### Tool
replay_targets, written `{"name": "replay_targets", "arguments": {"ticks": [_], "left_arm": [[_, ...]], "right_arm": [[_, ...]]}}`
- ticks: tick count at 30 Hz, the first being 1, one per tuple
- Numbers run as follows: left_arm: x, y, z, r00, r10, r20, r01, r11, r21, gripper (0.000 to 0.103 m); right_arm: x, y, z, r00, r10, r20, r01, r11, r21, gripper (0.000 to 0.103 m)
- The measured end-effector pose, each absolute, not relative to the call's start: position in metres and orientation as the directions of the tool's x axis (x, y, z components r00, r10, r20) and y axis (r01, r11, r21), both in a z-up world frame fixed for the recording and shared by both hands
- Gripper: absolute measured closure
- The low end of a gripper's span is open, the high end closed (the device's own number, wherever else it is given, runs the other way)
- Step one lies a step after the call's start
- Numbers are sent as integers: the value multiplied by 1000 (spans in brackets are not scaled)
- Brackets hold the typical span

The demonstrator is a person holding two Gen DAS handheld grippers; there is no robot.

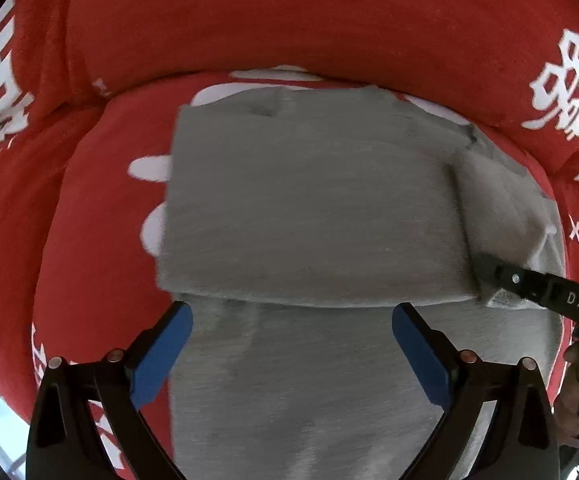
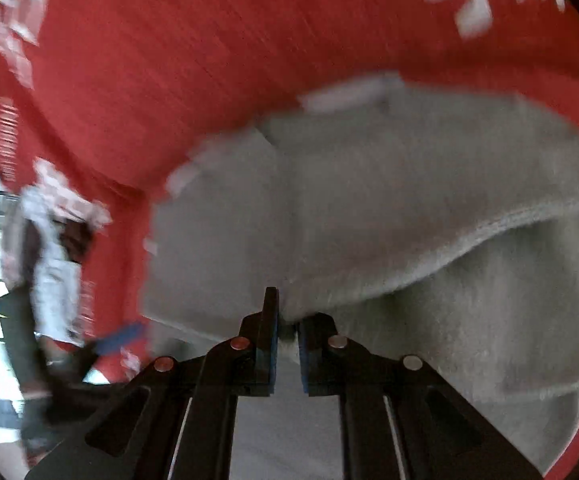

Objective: Fold small clothes

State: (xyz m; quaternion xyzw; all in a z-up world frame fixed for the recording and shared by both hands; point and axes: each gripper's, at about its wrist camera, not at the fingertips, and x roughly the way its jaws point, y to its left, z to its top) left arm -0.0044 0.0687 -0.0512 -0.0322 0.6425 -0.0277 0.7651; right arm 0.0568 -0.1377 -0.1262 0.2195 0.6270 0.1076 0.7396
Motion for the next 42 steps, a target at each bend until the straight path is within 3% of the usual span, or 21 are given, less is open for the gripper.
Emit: {"name": "replay_targets", "arguments": {"ticks": [1, 3, 5, 8, 10, 11, 18, 22, 27, 30, 33, 37, 42], "left_arm": [[-4, 75, -51, 171, -88, -981, -6, 996, -91, 3], [-3, 80, -52, 167, -97, -981, -12, 995, -100, 3], [-1, 89, -51, 170, -107, -980, -16, 994, -111, 3], [1, 97, -42, 185, -144, -972, -18, 989, -150, 3], [2, 103, -37, 198, -186, -962, -27, 980, -195, 3], [4, 107, -36, 202, -208, -957, -33, 975, -219, 3], [16, 139, -33, 226, -258, -939, -113, 951, -288, 3], [20, 159, -37, 220, -251, -943, -179, 940, -292, 3], [24, 158, -42, 200, -268, -942, -152, 942, -300, 3], [28, 143, -48, 168, -301, -939, -114, 940, -322, 3], [31, 127, -49, 160, -318, -934, -82, 939, -334, 3], [40, 110, -54, 149, -309, -939, -58, 946, -320, 3], [47, 98, -69, 114, -259, -959, -47, 963, -266, 3]], "right_arm": [[54, -142, -126, 205, 444, -873, 136, 870, 474, 89], [49, -151, -118, 248, 443, -862, 182, 852, 491, 74], [43, -167, -106, 331, 419, -845, 239, 829, 505, 70], [44, -194, -106, 394, 401, -827, 384, 746, 544, 71], [51, -199, -105, 415, 373, -830, 417, 733, 538, 87], [57, -192, -100, 417, 348, -840, 385, 769, 510, 93], [73, -85, -69, 342, 406, -848, -117, 913, 390, 94], [64, -42, -90, 236, 356, -904, -241, 923, 300, 94], [49, -28, -107, 148, 299, -943, -286, 925, 249, 86], [42, -53, -102, 142, 346, -928, -197, 928, 316, 68], [33, -89, -98, 169, 398, -902, -49, 917, 396, 68], [2, -179, -99, 257, 400, -880, 281, 840, 464, 68], [-40, -274, -107, 389, 318, -864, 583, 641, 499, 68]]}}
